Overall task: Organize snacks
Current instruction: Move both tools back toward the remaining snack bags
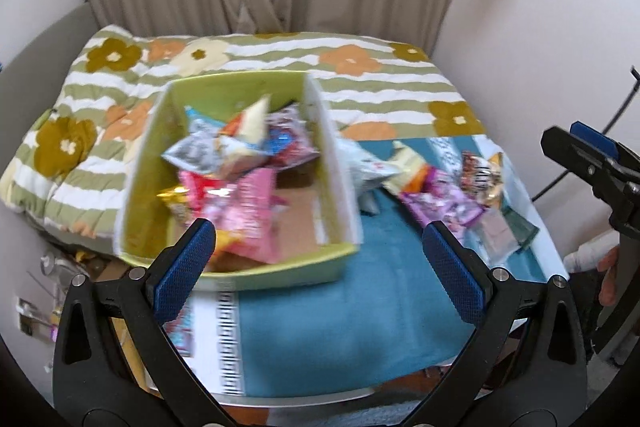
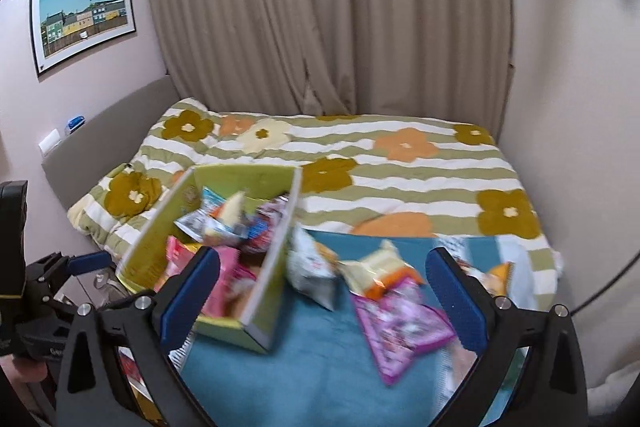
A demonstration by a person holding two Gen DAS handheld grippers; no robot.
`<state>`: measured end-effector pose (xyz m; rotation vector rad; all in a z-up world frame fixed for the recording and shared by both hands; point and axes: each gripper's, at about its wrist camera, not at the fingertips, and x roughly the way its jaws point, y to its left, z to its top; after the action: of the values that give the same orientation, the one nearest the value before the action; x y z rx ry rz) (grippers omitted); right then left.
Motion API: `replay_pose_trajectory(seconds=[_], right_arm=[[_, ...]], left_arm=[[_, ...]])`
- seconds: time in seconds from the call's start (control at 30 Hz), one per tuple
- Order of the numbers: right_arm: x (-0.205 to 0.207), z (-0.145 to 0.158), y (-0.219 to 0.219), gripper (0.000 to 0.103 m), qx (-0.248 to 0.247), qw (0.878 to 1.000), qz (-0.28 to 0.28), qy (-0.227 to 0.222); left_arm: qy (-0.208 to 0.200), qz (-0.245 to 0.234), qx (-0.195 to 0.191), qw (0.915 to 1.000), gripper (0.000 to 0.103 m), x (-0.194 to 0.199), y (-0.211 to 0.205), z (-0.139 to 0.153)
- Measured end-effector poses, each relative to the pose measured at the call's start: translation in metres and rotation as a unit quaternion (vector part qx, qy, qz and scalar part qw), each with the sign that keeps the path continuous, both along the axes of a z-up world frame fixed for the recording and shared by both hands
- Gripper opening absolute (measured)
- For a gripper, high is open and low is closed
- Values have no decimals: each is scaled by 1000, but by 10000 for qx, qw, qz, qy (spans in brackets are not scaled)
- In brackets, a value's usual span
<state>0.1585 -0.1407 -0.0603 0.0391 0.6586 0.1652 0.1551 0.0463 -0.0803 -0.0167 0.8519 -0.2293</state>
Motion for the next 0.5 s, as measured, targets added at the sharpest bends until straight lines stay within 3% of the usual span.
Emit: replay_pose_trajectory(seconds=[0.2, 0.37, 0.5], right_arm=[[-25, -5, -65, 103, -362, 9986, -300, 239], [-35, -11, -116, 103, -252, 9984, -438, 253], [-31, -21, -146, 103, -224, 9978, -532, 316]], left_arm=[[-71, -185, -103, 9998, 103, -12, -62, -6], [46, -208, -333, 9992, 103, -11, -104, -21], [398, -263, -477, 9977, 103, 3, -132, -44]])
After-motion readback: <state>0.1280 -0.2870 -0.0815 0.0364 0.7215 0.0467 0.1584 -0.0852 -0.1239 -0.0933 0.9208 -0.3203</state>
